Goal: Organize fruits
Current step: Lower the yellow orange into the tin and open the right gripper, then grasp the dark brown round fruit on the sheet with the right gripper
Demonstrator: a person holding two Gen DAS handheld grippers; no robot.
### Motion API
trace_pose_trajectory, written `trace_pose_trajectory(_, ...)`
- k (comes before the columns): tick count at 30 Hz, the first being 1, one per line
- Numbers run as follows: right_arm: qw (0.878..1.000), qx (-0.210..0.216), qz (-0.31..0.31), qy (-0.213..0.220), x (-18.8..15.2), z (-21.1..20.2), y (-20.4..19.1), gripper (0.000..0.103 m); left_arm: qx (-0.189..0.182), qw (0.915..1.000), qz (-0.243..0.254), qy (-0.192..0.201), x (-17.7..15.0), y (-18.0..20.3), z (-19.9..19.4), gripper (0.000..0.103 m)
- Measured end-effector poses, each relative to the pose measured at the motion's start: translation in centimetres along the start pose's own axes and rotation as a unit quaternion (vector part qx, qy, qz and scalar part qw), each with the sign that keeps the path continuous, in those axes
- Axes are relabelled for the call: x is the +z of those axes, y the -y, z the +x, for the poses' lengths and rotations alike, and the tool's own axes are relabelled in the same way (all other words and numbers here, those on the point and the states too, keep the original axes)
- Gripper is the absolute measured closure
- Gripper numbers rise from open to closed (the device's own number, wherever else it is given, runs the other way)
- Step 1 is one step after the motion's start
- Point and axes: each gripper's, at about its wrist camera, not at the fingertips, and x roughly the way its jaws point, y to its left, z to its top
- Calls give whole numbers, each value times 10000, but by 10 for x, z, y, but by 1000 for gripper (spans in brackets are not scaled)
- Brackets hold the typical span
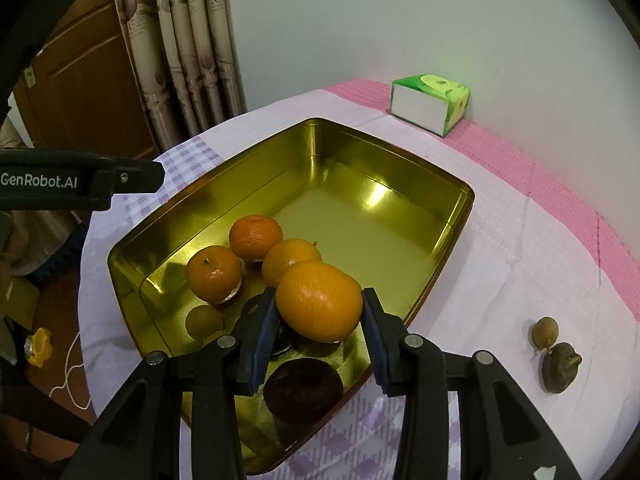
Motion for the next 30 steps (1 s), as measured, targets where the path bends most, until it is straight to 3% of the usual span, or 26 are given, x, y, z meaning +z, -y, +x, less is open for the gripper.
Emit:
trace_pose_trajectory(16,9984,70,346,444,3,-33,14,60,11,9999,106,67,0,5,-2,12)
trace_pose_trajectory(24,9954,-260,720,570,-7,-50,51,56,13,9997,222,120,-1,8,-5,12)
trace_pose_trajectory(30,9911,-636,1070,474,-32,-58,93,56,12,9995,281,149,-1,10,-7,12)
